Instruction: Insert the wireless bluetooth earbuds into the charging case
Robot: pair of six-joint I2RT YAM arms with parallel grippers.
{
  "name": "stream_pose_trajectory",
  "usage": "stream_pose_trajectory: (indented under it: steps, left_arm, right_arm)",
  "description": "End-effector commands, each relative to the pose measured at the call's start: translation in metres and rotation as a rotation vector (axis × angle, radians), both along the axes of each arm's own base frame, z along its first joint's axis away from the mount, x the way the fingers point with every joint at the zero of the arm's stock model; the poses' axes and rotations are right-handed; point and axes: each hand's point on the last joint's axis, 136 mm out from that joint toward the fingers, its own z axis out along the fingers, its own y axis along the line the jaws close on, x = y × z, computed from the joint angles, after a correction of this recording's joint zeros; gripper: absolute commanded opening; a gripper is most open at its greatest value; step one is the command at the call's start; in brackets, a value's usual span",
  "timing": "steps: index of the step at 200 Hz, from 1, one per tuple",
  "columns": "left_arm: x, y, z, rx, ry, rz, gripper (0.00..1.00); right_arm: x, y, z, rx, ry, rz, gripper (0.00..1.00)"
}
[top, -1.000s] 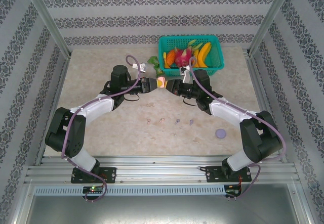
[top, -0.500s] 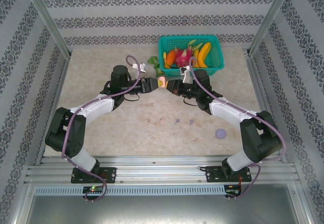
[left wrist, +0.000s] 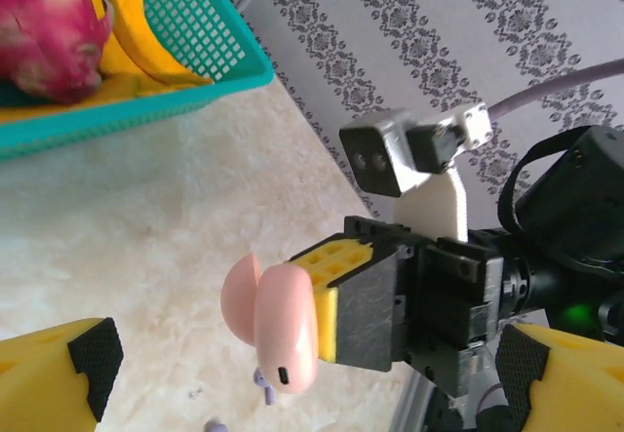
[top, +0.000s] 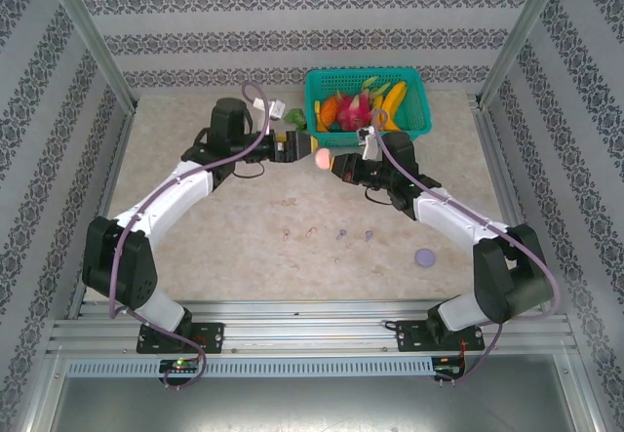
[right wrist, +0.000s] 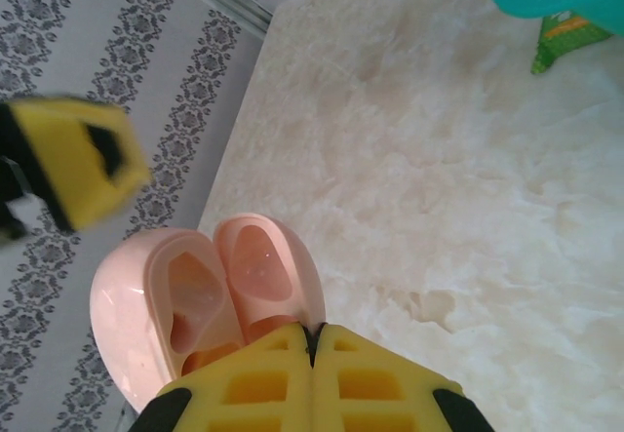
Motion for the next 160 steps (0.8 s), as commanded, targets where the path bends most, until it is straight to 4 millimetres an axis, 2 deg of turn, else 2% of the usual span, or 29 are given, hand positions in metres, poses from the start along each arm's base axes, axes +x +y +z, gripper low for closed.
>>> stream_pose_trajectory:
  steps: [1, 48, 82, 121, 160]
  left_arm:
    - [-0.006, 0.012, 0.002, 0.149, -0.016, -0.002, 1.00]
    - [0.025, 0.025, 0.007, 0.287, -0.050, 0.094, 1.00]
    - [0.038, 0.012, 0.009, 0.297, -0.035, 0.028, 1.00]
    - [0.037, -0.010, 0.004, 0.332, -0.015, -0.128, 1.00]
    - [0.027, -0.028, -0.003, 0.350, -0.013, -0.272, 1.00]
  right_arm:
    - [0.000, -0.011, 0.015, -0.078, -0.081, 0.006, 0.00]
    - [0.000, -0.028, 0.027, -0.270, -0.167, 0.006, 0.00]
    - [0.003, -0.048, 0.033, -0.416, -0.249, -0.034, 0.00]
    - [0.003, -0.063, 0.035, -0.525, -0.292, -0.055, 0.00]
    - [0.001, -0.066, 0.040, -0.532, -0.317, -0.023, 0.00]
